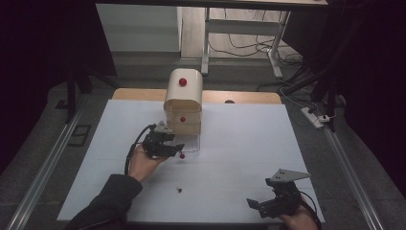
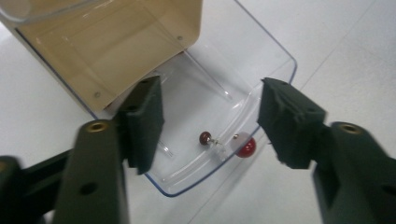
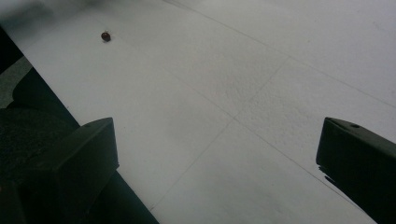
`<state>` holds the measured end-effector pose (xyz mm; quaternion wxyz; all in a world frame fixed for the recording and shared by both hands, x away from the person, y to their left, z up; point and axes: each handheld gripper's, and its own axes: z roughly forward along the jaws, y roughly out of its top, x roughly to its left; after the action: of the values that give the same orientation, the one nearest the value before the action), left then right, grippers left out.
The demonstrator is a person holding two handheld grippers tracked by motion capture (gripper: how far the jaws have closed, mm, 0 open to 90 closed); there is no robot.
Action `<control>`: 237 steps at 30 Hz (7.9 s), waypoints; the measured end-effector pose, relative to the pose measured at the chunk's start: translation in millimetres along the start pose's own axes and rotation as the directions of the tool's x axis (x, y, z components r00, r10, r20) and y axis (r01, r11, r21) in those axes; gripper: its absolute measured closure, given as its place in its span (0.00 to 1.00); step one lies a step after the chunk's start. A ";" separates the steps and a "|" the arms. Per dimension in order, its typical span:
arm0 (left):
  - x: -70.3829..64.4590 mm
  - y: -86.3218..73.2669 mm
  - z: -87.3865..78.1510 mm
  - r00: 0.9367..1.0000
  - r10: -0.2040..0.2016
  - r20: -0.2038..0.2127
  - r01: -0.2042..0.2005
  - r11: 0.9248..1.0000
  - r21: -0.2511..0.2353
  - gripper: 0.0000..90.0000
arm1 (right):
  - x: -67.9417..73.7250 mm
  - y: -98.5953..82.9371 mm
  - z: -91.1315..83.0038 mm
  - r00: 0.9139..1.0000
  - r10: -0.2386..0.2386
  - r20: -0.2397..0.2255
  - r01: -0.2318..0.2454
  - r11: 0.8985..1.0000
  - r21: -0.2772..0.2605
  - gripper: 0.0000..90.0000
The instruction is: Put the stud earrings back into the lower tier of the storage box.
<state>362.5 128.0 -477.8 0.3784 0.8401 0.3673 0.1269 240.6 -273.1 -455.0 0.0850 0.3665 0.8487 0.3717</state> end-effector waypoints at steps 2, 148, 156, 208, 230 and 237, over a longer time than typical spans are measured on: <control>-1.7 0.3 -2.3 1.000 0.006 0.014 -0.006 1.000 0.001 0.38 | 1.1 -0.2 -1.2 1.000 -0.009 0.004 0.009 1.000 -0.009 0.00; 13.4 -7.9 -6.6 0.999 -0.021 0.043 0.022 1.000 -0.007 0.77 | 5.4 1.6 2.4 0.998 -0.062 0.004 0.062 0.998 0.023 0.00; 22.4 -9.8 4.9 0.997 -0.065 0.051 0.066 0.998 -0.002 0.72 | 5.9 1.5 2.7 0.998 -0.065 0.004 0.065 0.998 0.028 0.00; -2.4 -17.0 -29.2 0.988 -0.074 0.135 0.084 0.994 -0.071 0.14 | 5.8 1.2 1.2 0.998 -0.063 -0.005 0.063 0.998 0.015 0.00; -9.7 -23.0 -47.0 0.979 -0.095 0.182 0.111 0.991 -0.080 0.04 | 5.9 1.4 0.6 0.998 -0.060 -0.001 0.060 0.998 0.008 0.00; -16.0 -32.6 -55.8 0.983 -0.084 0.161 0.099 0.992 -0.084 0.00 | 4.4 1.3 0.5 0.999 -0.043 -0.002 0.043 0.999 0.004 0.00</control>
<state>307.0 161.3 -462.4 0.4498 0.8114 0.3684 0.0594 238.4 -269.2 -453.9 0.0913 0.3478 0.8572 0.3686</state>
